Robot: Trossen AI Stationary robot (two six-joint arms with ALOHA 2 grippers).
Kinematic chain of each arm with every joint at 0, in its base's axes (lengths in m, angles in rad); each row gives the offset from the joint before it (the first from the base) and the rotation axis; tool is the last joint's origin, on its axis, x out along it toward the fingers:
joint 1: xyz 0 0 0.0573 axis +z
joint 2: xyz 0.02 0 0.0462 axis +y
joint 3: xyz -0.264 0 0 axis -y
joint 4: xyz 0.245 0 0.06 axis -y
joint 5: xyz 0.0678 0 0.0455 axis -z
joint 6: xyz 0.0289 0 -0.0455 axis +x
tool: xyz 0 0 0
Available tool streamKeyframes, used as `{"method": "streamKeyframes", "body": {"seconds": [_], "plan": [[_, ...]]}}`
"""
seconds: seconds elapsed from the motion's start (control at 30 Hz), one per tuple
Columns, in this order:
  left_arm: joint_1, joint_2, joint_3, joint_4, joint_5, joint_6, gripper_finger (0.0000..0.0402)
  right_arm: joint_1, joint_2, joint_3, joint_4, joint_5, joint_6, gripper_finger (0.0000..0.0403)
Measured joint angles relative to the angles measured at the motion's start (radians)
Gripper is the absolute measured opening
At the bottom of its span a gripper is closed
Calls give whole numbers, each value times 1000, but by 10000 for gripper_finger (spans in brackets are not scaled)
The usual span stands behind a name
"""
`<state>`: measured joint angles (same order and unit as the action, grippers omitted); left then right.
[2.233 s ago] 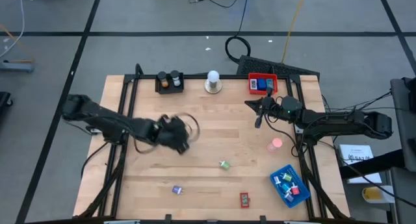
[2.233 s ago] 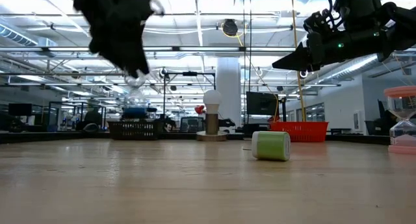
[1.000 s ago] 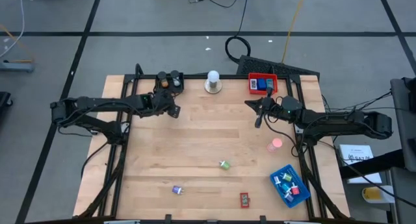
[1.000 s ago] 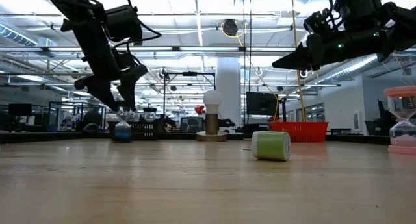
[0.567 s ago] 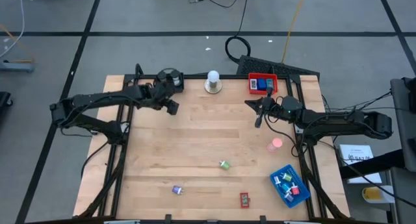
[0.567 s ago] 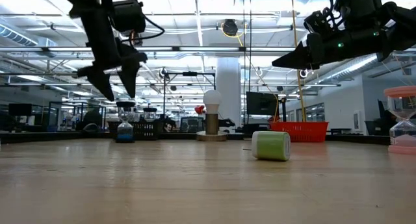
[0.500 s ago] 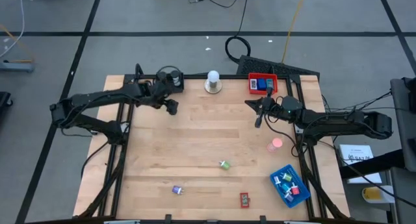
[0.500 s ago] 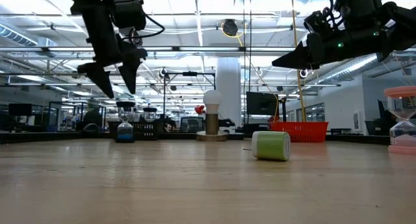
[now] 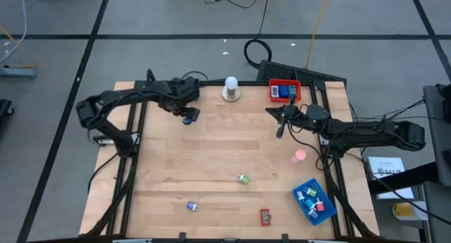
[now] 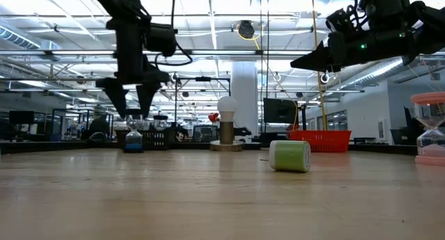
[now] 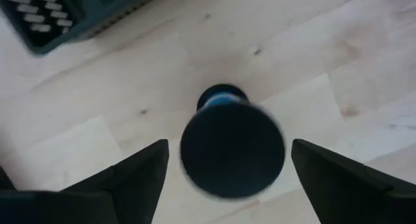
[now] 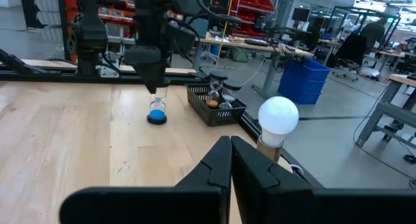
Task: Pick & Place Office items
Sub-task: Put the blue hourglass into the black bin
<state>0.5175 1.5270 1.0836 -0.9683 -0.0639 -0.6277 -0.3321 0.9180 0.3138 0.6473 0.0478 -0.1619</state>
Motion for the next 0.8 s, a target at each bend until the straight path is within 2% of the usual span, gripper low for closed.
{"method": "streamKeyframes", "body": {"seconds": [0.2,0.67,0.8], "plan": [[0,60,47,-7,-11,29,304,0,0,0,0,0,-4,0],[-14,68,32,-24,-15,28,214,0,0,0,-1,0,-11,0],[-11,68,43,-37,-2,48,213,0,0,0,-1,0,-11,0]]}}
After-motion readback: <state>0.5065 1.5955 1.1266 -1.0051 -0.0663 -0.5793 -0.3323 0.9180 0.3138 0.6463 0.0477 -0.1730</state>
